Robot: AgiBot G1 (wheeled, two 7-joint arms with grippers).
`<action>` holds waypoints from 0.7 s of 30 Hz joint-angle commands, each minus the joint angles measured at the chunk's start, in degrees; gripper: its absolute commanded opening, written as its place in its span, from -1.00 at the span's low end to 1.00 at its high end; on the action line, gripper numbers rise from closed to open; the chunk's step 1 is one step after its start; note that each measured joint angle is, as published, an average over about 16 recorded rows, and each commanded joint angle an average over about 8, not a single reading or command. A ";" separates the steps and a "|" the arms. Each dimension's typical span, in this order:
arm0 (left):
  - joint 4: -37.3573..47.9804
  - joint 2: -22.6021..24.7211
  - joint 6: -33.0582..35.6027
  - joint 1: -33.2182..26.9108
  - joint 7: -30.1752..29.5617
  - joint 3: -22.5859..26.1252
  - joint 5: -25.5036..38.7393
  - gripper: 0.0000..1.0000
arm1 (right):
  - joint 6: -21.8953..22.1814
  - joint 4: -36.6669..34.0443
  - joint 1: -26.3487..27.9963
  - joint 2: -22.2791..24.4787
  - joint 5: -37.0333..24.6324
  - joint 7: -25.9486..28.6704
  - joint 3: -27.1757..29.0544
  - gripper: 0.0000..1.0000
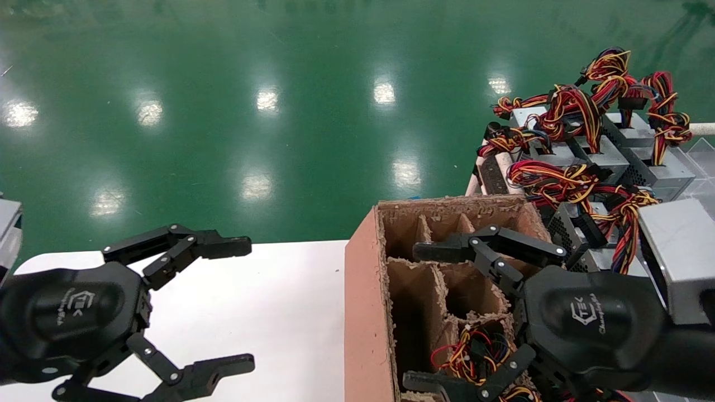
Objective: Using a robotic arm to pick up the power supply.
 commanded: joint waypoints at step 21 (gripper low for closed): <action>0.00 0.00 0.00 0.00 0.00 0.00 0.00 1.00 | 0.03 -0.11 0.08 0.01 -0.09 -0.06 0.00 1.00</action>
